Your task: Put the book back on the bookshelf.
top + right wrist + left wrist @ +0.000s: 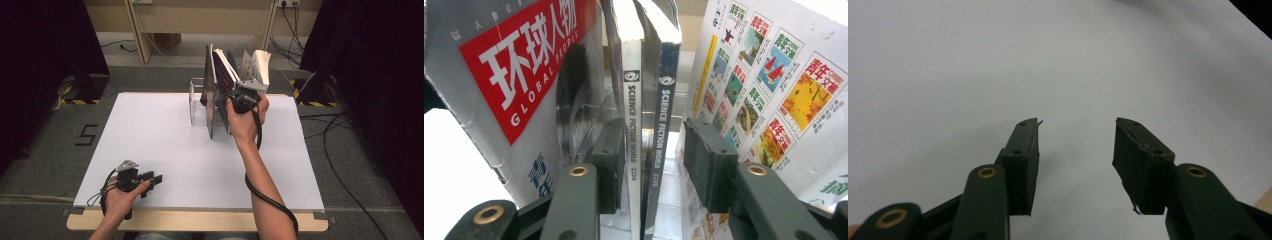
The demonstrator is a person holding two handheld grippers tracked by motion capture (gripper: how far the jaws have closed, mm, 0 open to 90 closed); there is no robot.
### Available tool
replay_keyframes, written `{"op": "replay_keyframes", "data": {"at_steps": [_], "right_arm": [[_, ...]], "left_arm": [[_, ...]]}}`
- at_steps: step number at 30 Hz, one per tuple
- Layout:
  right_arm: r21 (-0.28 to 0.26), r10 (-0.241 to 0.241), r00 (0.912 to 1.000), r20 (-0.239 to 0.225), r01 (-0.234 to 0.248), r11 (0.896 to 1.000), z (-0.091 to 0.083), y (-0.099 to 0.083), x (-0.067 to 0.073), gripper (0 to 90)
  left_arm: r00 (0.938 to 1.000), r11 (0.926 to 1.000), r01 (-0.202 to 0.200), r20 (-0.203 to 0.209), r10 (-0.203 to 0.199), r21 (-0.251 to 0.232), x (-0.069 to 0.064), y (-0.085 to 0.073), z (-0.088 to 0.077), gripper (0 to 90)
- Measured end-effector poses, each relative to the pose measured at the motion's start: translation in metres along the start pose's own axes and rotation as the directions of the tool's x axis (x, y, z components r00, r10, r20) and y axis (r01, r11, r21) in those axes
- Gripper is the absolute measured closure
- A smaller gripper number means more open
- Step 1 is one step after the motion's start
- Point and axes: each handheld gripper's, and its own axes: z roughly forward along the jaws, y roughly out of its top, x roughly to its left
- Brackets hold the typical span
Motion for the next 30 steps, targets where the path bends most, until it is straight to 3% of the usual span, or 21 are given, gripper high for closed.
{"op": "replay_keyframes", "data": {"at_steps": [10,24,30], "right_arm": [[-0.012,0.003,1.0000,-0.008,-0.004,1.000,-0.007,-0.004,-0.002,59.6],[-0.003,0.002,0.9999,-0.012,-0.002,1.000,-0.015,-0.022,-0.008,58.7],[0.000,-0.001,0.9995,-0.033,0.001,1.000,-0.017,-0.026,-0.005,58.0]], "left_arm": [[1.0000,1.0000,-0.001,0.001,0.001,-0.001,0.000,0.000,0.000,52.6],[1.0000,1.0000,0.000,0.000,0.000,0.000,-0.001,0.000,0.000,52.7],[1.0000,1.0000,0.000,0.001,0.000,0.001,-0.001,0.000,0.001,52.7]]}}
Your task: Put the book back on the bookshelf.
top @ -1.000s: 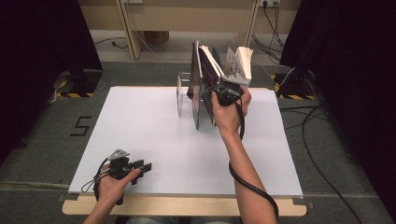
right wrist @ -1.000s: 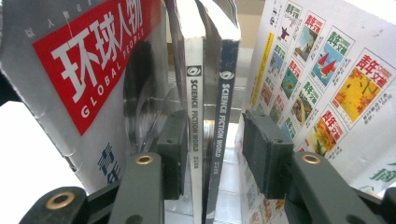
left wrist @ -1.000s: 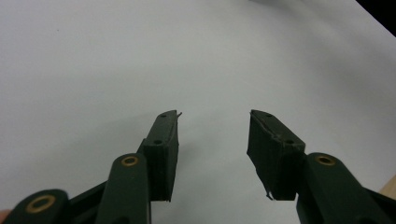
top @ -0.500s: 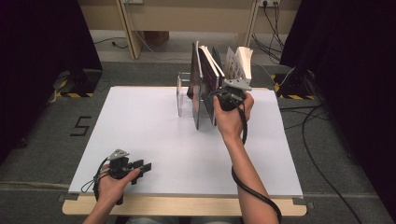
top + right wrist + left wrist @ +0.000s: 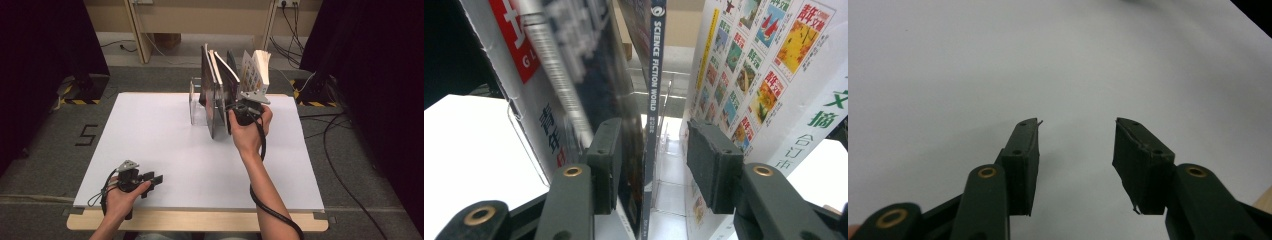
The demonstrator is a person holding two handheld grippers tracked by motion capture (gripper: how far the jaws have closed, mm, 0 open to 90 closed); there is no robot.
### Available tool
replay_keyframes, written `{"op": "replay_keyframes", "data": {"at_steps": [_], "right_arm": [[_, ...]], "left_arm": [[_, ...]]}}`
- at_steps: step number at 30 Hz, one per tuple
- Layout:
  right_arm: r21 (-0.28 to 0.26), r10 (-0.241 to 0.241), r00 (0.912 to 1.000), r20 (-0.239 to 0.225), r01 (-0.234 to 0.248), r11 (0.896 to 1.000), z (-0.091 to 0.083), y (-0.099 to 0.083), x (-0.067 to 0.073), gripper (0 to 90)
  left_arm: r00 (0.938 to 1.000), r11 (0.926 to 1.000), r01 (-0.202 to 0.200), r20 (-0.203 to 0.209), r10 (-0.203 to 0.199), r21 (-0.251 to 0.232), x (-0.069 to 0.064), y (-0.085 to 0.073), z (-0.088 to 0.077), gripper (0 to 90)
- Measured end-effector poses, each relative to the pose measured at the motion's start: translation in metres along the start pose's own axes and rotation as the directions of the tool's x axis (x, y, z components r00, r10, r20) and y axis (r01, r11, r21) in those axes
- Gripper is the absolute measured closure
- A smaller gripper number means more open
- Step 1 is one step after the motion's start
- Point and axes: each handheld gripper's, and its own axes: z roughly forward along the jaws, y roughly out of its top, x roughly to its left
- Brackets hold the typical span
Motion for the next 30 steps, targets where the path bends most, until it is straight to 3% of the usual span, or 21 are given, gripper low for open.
{"op": "replay_keyframes", "data": {"at_steps": [13,22,30], "right_arm": [[0.018,-0.004,0.9997,-0.023,0.004,1.000,0.004,-0.008,0.005,57.0],[0.035,-0.032,0.9960,-0.083,0.035,0.999,0.009,-0.011,0.015,54.5],[0.045,-0.045,0.9953,-0.086,0.049,0.998,0.012,-0.013,0.023,54.6]], "left_arm": [[1.0000,1.0000,0.002,-0.004,-0.002,0.002,0.001,0.000,0.000,52.7],[1.0000,1.0000,0.005,-0.003,-0.005,0.003,0.001,-0.001,0.001,52.7],[1.0000,1.0000,0.006,-0.007,-0.006,0.000,0.002,0.000,0.000,52.7]]}}
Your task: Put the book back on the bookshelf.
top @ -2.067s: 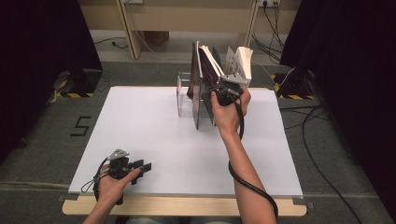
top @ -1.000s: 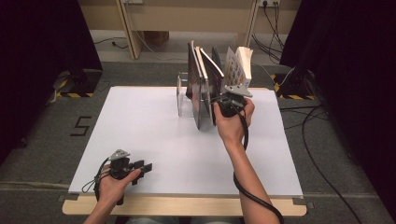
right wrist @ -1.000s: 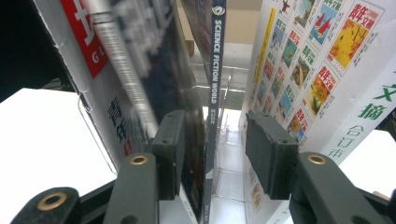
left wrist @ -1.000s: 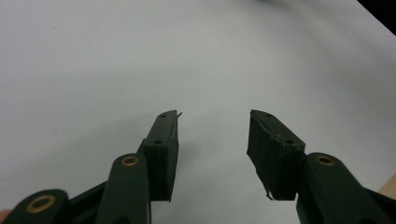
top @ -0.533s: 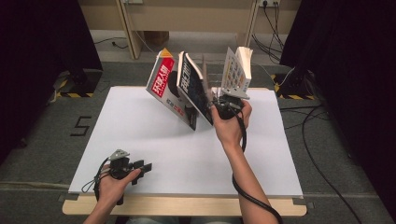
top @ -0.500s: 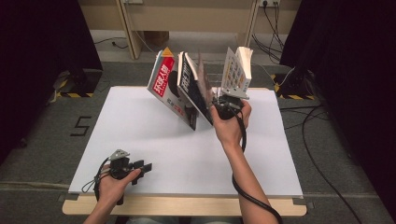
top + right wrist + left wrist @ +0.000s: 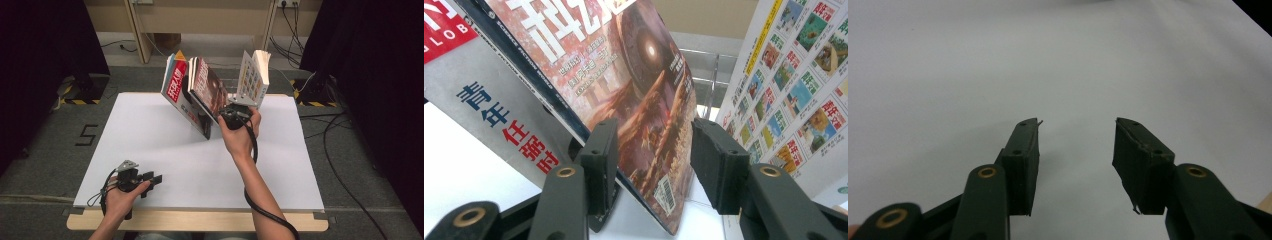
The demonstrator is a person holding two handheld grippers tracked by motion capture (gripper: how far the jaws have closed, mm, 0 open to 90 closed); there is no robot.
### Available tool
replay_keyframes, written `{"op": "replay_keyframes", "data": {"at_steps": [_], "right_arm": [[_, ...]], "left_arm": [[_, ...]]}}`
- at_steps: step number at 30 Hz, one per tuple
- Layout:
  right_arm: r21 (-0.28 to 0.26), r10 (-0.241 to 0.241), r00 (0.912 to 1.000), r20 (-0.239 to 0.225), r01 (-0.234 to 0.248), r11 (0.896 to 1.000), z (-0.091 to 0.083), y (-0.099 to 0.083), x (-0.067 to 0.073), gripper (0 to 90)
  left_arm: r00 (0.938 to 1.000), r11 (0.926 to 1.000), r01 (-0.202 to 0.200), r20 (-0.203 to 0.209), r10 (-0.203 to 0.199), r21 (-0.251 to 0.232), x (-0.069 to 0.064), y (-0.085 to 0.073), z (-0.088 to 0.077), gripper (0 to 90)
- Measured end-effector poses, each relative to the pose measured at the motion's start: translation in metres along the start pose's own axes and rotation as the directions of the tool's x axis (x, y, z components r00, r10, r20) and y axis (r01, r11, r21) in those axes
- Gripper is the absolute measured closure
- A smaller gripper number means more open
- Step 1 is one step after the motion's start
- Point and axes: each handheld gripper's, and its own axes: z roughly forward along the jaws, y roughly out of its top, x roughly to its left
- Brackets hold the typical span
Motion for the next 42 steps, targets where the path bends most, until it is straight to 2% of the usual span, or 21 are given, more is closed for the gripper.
{"op": "replay_keyframes", "data": {"at_steps": [11,17,23,28,34,39,42], "right_arm": [[0.007,-0.003,1.0000,0.008,0.003,1.000,-0.008,-0.011,-0.006,54.6],[-0.045,0.042,0.9979,0.048,-0.040,0.998,-0.022,-0.013,-0.020,57.5],[-0.110,0.105,0.9870,0.122,-0.091,0.990,-0.040,-0.012,-0.042,60.7],[-0.138,0.149,0.9752,0.164,-0.126,0.982,-0.049,-0.011,-0.056,62.2],[-0.168,0.182,0.9634,0.197,-0.150,0.974,-0.046,-0.003,-0.070,61.8],[-0.159,0.160,0.9721,0.172,-0.133,0.978,-0.033,0.010,-0.078,63.3],[-0.143,0.130,0.9696,0.207,-0.101,0.985,-0.027,0.019,-0.078,73.2]], "left_arm": [[1.0000,1.0000,0.000,-0.002,0.000,0.002,0.000,-0.001,0.001,52.6],[1.0000,1.0000,0.002,-0.002,-0.002,0.001,0.000,0.000,0.000,52.6],[1.0000,1.0000,0.000,-0.003,0.000,0.000,-0.001,0.000,0.000,52.6],[1.0000,1.0000,-0.001,-0.003,0.001,0.002,-0.002,0.000,0.001,52.6],[1.0000,1.0000,0.001,-0.004,-0.001,-0.001,-0.001,0.000,0.000,52.6],[1.0000,1.0000,0.000,-0.001,0.000,0.002,-0.001,0.000,0.000,52.6],[1.0000,1.0000,0.001,-0.003,-0.001,0.000,0.000,0.000,0.000,52.7]]}}
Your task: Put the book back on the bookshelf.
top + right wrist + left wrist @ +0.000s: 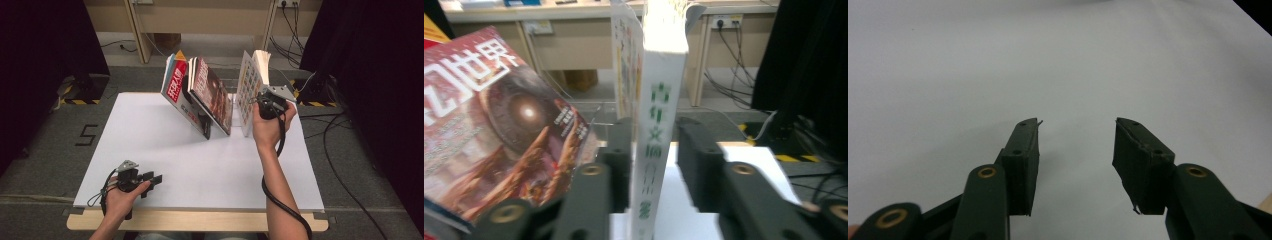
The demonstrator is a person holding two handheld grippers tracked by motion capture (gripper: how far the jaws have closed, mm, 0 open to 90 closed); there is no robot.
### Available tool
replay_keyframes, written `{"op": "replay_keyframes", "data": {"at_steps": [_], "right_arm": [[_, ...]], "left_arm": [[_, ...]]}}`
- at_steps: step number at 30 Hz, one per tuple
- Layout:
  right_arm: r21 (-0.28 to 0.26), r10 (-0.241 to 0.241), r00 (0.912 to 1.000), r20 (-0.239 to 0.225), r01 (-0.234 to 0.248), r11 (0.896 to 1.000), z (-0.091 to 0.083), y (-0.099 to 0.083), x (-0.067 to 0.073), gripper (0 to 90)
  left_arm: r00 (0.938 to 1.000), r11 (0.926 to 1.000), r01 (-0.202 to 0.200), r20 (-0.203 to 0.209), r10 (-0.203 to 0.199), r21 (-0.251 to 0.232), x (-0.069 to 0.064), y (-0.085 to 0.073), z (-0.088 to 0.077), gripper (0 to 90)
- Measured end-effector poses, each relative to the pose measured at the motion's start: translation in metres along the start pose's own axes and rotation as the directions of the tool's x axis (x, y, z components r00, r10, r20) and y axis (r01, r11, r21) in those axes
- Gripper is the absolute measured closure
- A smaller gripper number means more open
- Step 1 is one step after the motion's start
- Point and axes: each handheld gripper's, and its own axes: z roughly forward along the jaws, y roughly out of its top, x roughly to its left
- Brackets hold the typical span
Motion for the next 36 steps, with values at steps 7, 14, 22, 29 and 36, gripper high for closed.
{"op": "replay_keyframes", "data": {"at_steps": [7,14,22,29,36], "right_arm": [[-0.001,-0.093,0.9951,-0.032,0.093,0.996,0.003,0.003,0.025,73.3],[-0.015,-0.183,0.9789,-0.090,0.183,0.983,0.007,0.000,0.049,73.0],[0.004,-0.198,0.9713,-0.131,0.201,0.980,0.011,-0.004,0.062,72.3],[0.013,-0.198,0.9643,-0.175,0.204,0.979,0.008,-0.013,0.060,63.9],[0.018,-0.174,0.9625,-0.208,0.181,0.983,-0.007,-0.030,0.052,59.2]], "left_arm": [[1.0000,1.0000,-0.001,0.003,0.001,0.000,-0.001,0.000,0.001,52.6],[1.0000,1.0000,-0.002,0.002,0.002,-0.003,0.000,0.000,0.000,52.6],[1.0000,1.0000,0.001,0.001,-0.001,-0.006,0.001,0.000,-0.001,52.6],[1.0000,1.0000,0.001,0.000,-0.001,-0.004,0.001,0.000,-0.001,52.6],[1.0000,1.0000,0.001,-0.002,-0.001,-0.006,0.001,0.000,-0.001,52.6]]}}
